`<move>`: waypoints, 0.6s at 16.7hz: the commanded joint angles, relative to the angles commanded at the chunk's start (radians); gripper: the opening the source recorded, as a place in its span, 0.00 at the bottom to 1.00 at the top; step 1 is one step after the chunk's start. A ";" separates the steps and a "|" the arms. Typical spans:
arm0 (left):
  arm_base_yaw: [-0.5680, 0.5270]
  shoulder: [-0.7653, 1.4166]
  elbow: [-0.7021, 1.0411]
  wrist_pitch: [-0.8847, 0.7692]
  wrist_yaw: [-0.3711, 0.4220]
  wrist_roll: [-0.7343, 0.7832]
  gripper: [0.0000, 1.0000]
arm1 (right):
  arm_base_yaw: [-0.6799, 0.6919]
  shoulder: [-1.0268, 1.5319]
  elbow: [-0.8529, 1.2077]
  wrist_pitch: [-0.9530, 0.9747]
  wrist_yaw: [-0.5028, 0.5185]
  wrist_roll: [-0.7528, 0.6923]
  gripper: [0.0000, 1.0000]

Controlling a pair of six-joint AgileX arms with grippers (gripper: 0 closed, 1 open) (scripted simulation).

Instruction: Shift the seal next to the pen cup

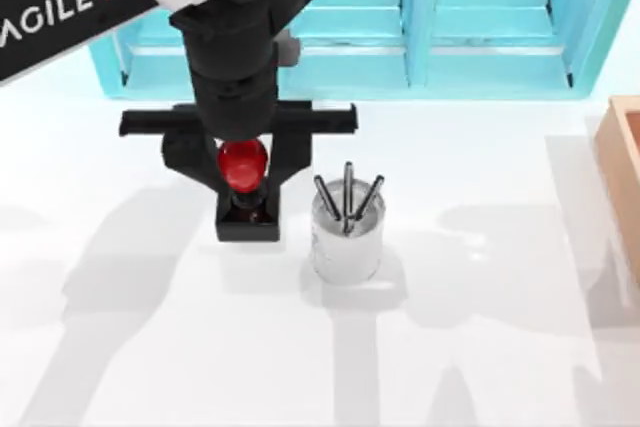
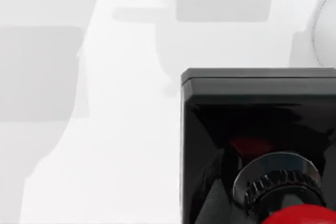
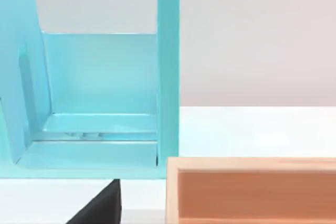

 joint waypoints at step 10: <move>-0.001 -0.001 -0.006 0.008 -0.001 0.000 0.45 | 0.000 0.000 0.000 0.000 0.000 0.000 1.00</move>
